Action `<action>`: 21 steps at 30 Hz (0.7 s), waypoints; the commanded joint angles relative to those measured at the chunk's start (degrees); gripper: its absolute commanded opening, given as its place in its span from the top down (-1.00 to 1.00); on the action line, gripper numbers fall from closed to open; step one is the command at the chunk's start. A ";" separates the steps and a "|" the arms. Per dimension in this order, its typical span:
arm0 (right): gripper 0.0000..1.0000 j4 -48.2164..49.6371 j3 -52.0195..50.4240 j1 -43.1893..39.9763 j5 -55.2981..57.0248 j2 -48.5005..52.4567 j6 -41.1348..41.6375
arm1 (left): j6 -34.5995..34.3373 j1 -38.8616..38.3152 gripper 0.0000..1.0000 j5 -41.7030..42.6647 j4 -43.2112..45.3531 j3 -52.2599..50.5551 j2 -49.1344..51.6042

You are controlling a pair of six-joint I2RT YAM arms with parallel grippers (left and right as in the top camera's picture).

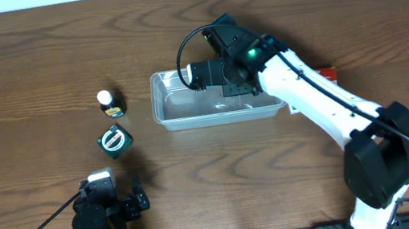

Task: Pack container
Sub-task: 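Lower the blue box into the clear container, laying it flat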

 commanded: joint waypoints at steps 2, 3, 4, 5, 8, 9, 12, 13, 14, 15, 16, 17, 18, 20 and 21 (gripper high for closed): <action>0.94 0.17 -0.37 0.33 4.42 1.18 1.22 | 0.13 -0.09 -0.96 0.42 0.00 0.11 -0.15; 0.94 0.17 -0.37 0.33 4.50 1.20 1.33 | 0.13 -0.09 -0.96 0.42 0.00 0.11 -0.15; 0.95 0.15 -0.37 0.33 4.46 1.25 1.38 | 0.13 -0.09 -0.96 0.42 0.00 0.11 -0.15; 0.92 0.17 -0.37 0.33 4.46 1.25 1.75 | 0.13 -0.09 -0.96 0.42 0.00 0.11 -0.15; 0.88 0.20 -0.37 0.33 4.24 1.25 2.67 | 0.13 -0.09 -0.96 0.42 0.00 0.11 -0.15; 0.86 0.22 -0.37 0.33 4.20 1.25 3.37 | 0.13 -0.09 -0.96 0.42 0.00 0.11 -0.15; 0.83 0.22 -0.39 0.31 4.04 1.31 5.60 | 0.13 -0.09 -0.96 0.42 0.00 0.11 -0.15; 0.82 0.28 -0.39 0.31 3.96 1.36 6.40 | 0.13 -0.09 -0.96 0.42 0.00 0.11 -0.15; 0.80 0.39 -0.39 0.31 3.69 1.36 7.06 | 0.13 -0.09 -0.96 0.42 0.00 0.11 -0.15; 0.71 0.46 -0.39 0.33 3.48 1.36 7.58 | 0.13 -0.09 -0.96 0.39 0.00 0.11 -0.15; 0.63 0.44 -0.39 0.33 3.39 1.36 7.56 | 0.13 -0.09 -0.96 0.42 0.00 0.11 -0.15; 0.59 0.44 -0.39 0.33 3.45 1.36 7.56 | 0.13 -0.09 -0.96 0.42 0.00 0.11 -0.15; 0.55 0.46 -0.39 0.33 3.78 1.36 7.54 | 0.13 -0.09 -0.96 0.39 0.00 0.11 -0.15; 0.56 0.46 -0.39 0.33 5.49 1.36 7.56 | 0.13 -0.09 -0.96 0.42 0.00 0.11 -0.15; 0.60 0.44 -0.39 0.33 6.21 1.36 7.56 | 0.13 -0.09 -0.96 0.42 0.00 0.11 -0.15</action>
